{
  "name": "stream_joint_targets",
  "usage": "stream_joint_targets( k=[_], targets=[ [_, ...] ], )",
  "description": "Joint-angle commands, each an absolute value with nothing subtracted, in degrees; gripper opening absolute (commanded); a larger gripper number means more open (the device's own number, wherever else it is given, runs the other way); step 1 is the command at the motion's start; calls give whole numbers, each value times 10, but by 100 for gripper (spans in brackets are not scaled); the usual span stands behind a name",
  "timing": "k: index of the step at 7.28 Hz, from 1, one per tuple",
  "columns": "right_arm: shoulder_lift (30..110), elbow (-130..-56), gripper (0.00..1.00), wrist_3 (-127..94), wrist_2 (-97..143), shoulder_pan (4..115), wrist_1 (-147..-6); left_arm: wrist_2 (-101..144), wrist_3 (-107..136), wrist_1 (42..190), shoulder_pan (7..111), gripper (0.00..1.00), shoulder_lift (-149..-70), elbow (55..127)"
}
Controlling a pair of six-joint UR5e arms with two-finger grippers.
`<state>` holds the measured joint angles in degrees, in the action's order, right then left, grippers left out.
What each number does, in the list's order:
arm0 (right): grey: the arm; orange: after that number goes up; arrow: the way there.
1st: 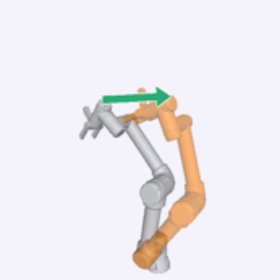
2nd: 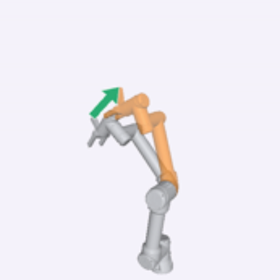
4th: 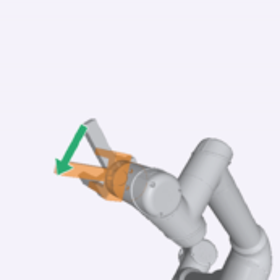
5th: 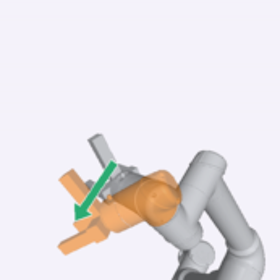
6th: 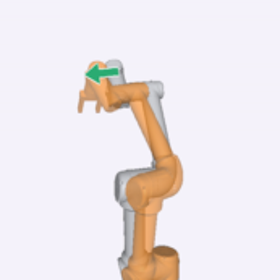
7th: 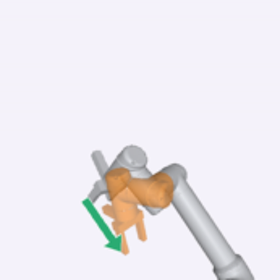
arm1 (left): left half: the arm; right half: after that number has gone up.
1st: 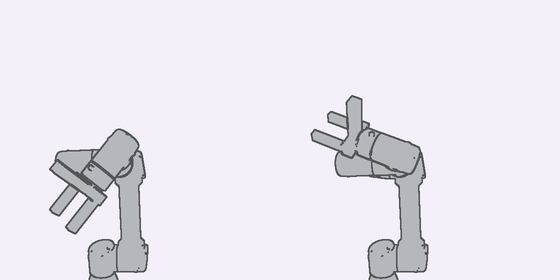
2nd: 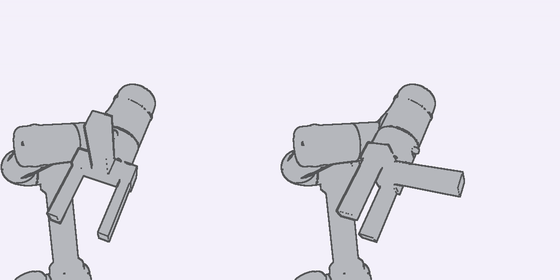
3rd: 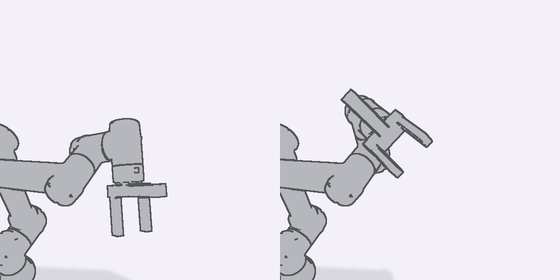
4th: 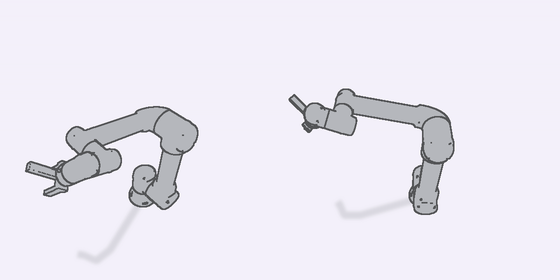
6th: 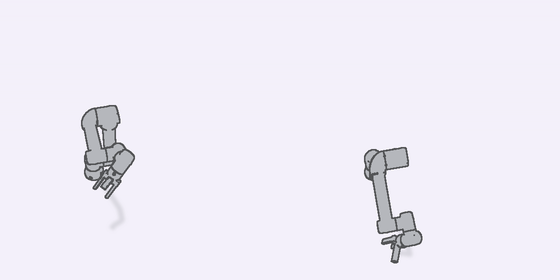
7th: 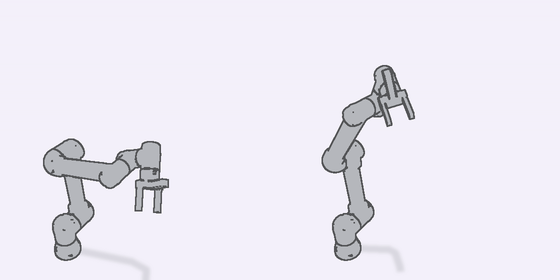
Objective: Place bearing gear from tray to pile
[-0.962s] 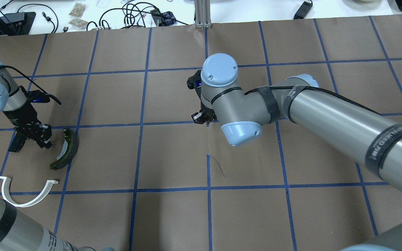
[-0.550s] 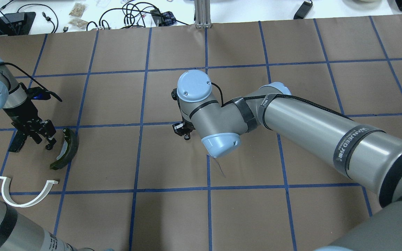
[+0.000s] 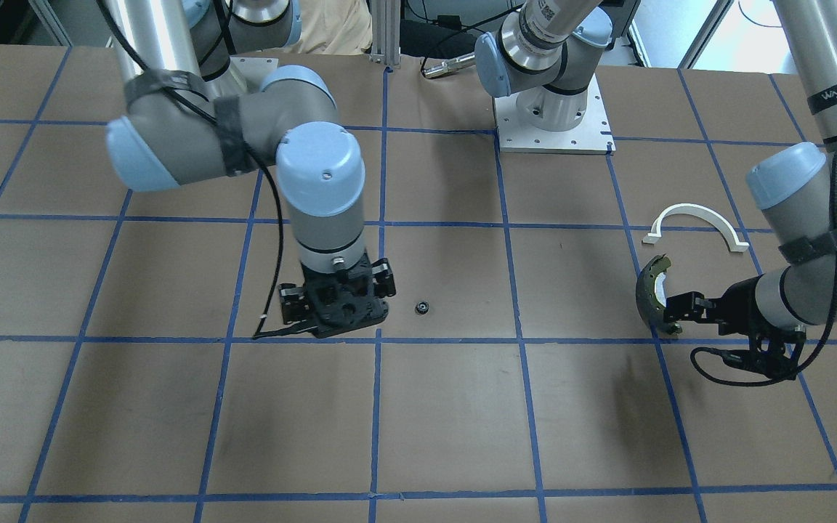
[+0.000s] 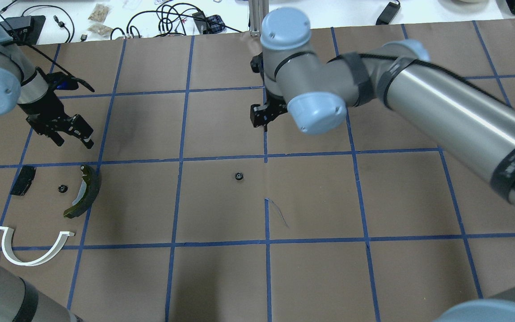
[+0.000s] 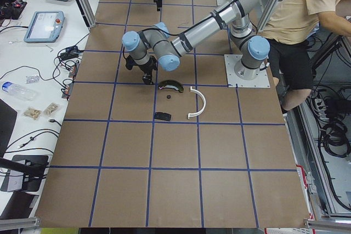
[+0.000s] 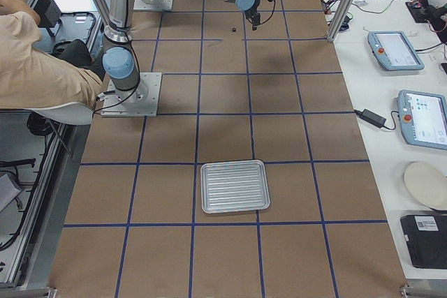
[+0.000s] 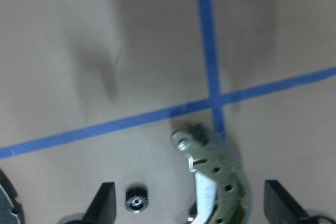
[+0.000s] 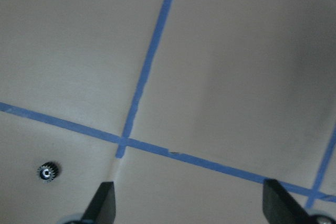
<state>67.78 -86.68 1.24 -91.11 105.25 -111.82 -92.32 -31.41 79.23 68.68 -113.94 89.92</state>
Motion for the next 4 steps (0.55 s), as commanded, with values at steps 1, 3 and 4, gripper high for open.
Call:
stream_joint_targets(
  k=[1, 3, 4],
  targets=[
    [716, -755, 100, 54, -905, 961, -948, -915, -172, 872, 779, 100, -1122, 832],
    [763, -741, 100, 50, -898, 911, -888, -911, -31, 868, 889, 100, -1132, 832],
    [779, -742, 100, 45, -897, 902, -892, -910, 39, 867, 936, 100, -1141, 837]
  ],
)
